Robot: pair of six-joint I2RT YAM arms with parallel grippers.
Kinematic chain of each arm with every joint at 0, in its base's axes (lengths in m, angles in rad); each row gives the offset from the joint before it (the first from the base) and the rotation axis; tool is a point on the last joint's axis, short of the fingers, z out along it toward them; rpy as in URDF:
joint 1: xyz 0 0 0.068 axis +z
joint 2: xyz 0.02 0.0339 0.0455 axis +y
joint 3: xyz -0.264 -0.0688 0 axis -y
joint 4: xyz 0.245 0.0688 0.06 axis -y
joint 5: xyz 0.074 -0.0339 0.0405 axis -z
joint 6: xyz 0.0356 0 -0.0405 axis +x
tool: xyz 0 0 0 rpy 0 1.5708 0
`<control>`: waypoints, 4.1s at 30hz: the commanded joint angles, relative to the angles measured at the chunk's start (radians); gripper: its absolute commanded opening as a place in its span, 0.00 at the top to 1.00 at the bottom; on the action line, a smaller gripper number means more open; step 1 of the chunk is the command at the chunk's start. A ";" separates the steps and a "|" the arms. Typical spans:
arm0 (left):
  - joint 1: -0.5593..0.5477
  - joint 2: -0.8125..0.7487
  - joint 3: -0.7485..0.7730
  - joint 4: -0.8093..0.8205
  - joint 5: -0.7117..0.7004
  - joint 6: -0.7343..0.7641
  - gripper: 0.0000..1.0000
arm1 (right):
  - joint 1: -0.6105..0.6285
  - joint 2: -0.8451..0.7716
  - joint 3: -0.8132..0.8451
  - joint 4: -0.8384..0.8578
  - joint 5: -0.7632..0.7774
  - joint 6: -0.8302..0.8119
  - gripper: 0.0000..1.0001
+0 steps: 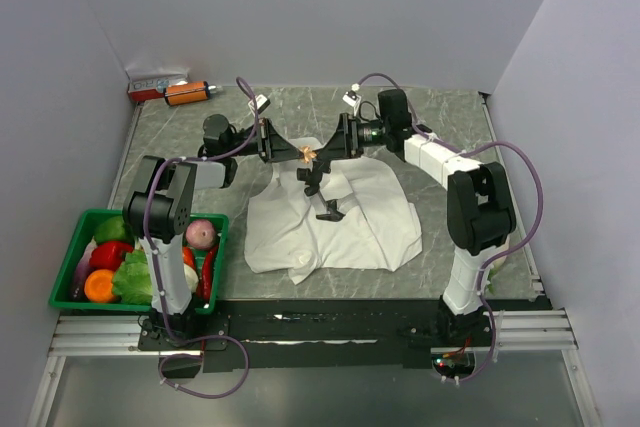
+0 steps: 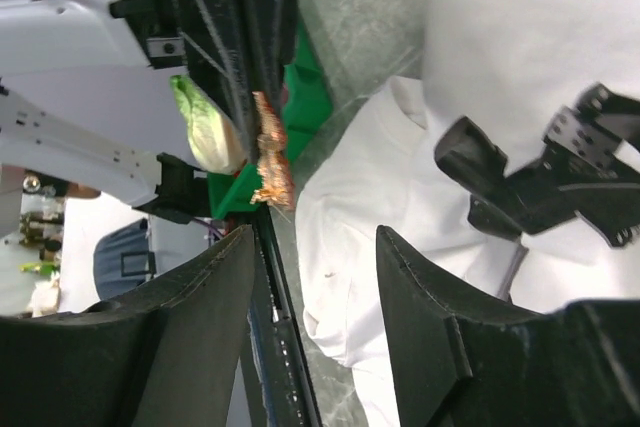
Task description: Remove the brooch from the garment
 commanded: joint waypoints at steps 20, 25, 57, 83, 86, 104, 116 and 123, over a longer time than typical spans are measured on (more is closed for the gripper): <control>0.017 0.001 0.066 -0.024 -0.094 -0.058 0.99 | 0.110 0.044 0.134 -0.098 0.268 -0.146 0.48; 0.017 0.003 0.072 -0.070 -0.100 -0.040 0.99 | 0.123 0.051 0.122 -0.018 0.199 -0.068 0.47; -0.017 0.018 0.091 0.045 -0.038 -0.052 0.99 | 0.060 0.045 0.116 0.046 0.133 0.038 0.45; -0.026 0.006 0.066 0.229 0.023 -0.101 0.99 | 0.023 0.050 0.087 -0.083 0.251 0.008 0.45; -0.043 0.000 0.077 0.227 0.046 -0.080 0.99 | 0.021 0.053 0.090 -0.049 0.213 0.009 0.45; -0.101 -0.026 0.131 0.430 0.167 -0.113 0.99 | -0.003 0.097 0.104 0.020 0.139 0.092 0.43; -0.100 -0.069 0.118 0.431 0.189 -0.095 0.99 | -0.060 0.110 0.125 0.000 0.176 0.123 0.40; -0.092 -0.071 0.101 0.341 0.166 -0.037 0.99 | -0.075 0.079 0.084 0.038 0.129 0.104 0.39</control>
